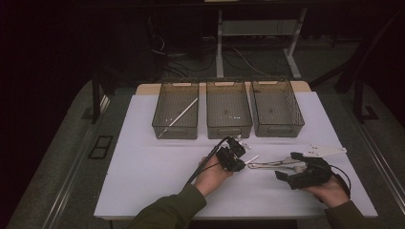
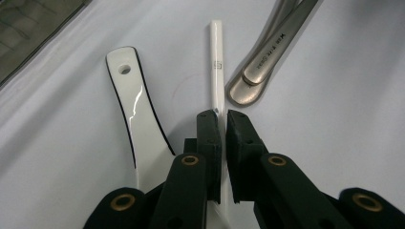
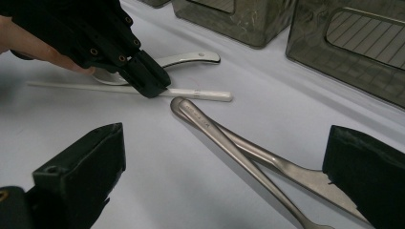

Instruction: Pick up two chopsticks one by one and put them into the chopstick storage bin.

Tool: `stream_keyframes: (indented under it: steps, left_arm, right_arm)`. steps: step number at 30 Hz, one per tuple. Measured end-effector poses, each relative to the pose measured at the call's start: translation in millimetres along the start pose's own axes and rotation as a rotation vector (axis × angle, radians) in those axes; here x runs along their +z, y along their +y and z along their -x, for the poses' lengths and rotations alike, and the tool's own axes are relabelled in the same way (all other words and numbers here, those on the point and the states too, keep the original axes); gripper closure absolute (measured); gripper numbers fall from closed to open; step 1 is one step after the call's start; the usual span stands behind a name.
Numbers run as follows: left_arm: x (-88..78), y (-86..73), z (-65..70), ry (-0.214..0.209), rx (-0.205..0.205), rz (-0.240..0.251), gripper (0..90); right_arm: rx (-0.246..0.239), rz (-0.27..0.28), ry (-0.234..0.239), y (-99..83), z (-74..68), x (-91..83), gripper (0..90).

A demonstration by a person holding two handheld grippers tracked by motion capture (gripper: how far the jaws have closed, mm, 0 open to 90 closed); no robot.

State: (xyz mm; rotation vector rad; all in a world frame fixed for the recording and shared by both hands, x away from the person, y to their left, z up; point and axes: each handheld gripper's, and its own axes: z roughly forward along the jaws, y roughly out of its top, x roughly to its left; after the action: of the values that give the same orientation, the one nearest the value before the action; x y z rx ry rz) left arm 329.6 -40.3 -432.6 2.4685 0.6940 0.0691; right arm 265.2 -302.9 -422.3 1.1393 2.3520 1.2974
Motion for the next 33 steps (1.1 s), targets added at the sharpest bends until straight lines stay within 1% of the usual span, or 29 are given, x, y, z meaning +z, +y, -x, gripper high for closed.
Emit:
stream_keyframes:
  steps: [1,2,4,5,6,8,9,10,11,13,14,16,17,18,19,20,21,22,23,25,26,27,28,33]
  left_arm:
    - [-0.6,0.6,-0.2,-0.006,-0.004,0.002,84.1]
    - [-1.7,1.1,-0.3,-0.003,0.003,0.004,84.1]
    - [-4.7,2.7,0.4,-0.021,-0.018,0.023,84.1]
    - [-7.3,4.0,0.2,-0.019,-0.011,0.026,84.1]
    - [-10.2,5.2,0.3,-0.026,-0.014,0.035,84.1]
    - [-15.8,7.2,1.6,-0.036,-0.033,0.05,84.1]
    - [-18.3,8.1,2.1,-0.04,-0.042,0.067,84.1]
    - [-21.2,9.0,1.6,-0.045,-0.038,0.067,84.1]
    - [-23.6,10.0,1.7,-0.048,-0.046,0.083,84.1]
    - [-30.3,11.6,-0.2,-0.061,-0.048,0.096,84.1]
    - [-33.9,12.3,-1.3,-0.06,-0.046,0.111,84.1]
    - [-40.8,13.9,-3.3,-0.077,-0.06,0.129,84.1]
    - [-44.9,14.5,-4.0,-0.075,-0.066,0.139,84.1]
    - [-48.3,15.4,-5.3,-0.073,-0.06,0.144,84.1]
    - [-51.2,15.9,-6.3,-0.073,-0.069,0.159,84.1]
    - [-55.3,16.1,-9.1,-0.072,-0.059,0.159,84.1]
    - [-57.8,16.4,-10.2,-0.074,-0.074,0.172,84.1]
    - [-61.5,16.4,-13.0,-0.073,-0.067,0.172,84.1]
    - [-64.3,16.5,-15.0,-0.072,-0.071,0.181,84.1]
    - [-70.8,16.6,-20.6,-0.065,-0.066,0.183,84.1]
    - [-74.2,16.4,-23.2,-0.064,-0.076,0.197,84.1]
    - [-78.3,16.4,-26.3,-0.057,-0.074,0.201,84.1]
    - [-81.9,16.5,-29.0,-0.055,-0.081,0.21,84.1]
    - [-105.5,18.7,-46.6,-0.03,-0.09,0.238,84.1]
  right_arm:
    - [-0.001,0.001,0.0,0.0,0.3,-0.1,0.7]
    - [-0.001,0.001,-0.002,-0.1,0.4,-0.2,0.7]
    - [0.0,0.002,-0.002,-0.2,0.7,-0.2,0.7]
    - [0.002,0.002,0.0,-0.2,0.8,-0.2,0.7]
    - [0.002,0.003,0.0,-0.3,0.9,-0.2,0.7]
    - [0.001,0.002,-0.001,-0.3,0.7,-0.3,0.7]
    - [0.001,0.002,0.0,-0.2,0.6,-0.3,0.7]
    - [-0.001,0.001,0.0,-0.2,0.5,-0.3,0.7]
    - [-0.001,0.001,0.0,-0.2,0.4,-0.2,0.7]
    - [-0.002,0.0,0.0,-0.1,0.2,-0.1,0.7]
    - [-0.001,0.0,0.0,-0.1,0.2,0.0,0.7]
    - [-0.001,-0.002,-0.002,0.0,0.1,0.1,0.7]
    - [-0.001,-0.002,-0.001,0.0,0.1,0.1,0.7]
    - [-0.001,-0.002,-0.002,0.0,0.1,0.2,0.7]
    - [0.005,-0.006,0.001,-0.1,-0.3,0.2,0.7]
    - [-0.004,0.001,-0.003,-0.1,0.5,0.7,0.7]
    - [-0.006,0.001,-0.002,0.0,0.6,0.7,0.7]
    - [0.004,-0.005,0.001,-0.1,-0.2,0.2,0.7]
    - [0.001,-0.003,0.0,-0.1,0.0,0.2,0.7]
    - [0.003,-0.003,-0.001,-0.1,0.3,0.3,0.7]
    - [0.004,-0.003,-0.001,-0.1,0.4,0.3,0.7]
    - [0.014,-0.008,0.002,-0.1,-0.4,0.2,0.7]
    - [0.004,-0.003,-0.002,0.0,0.2,0.8,0.7]
    - [0.002,-0.004,-0.005,0.1,0.0,1.5,0.7]
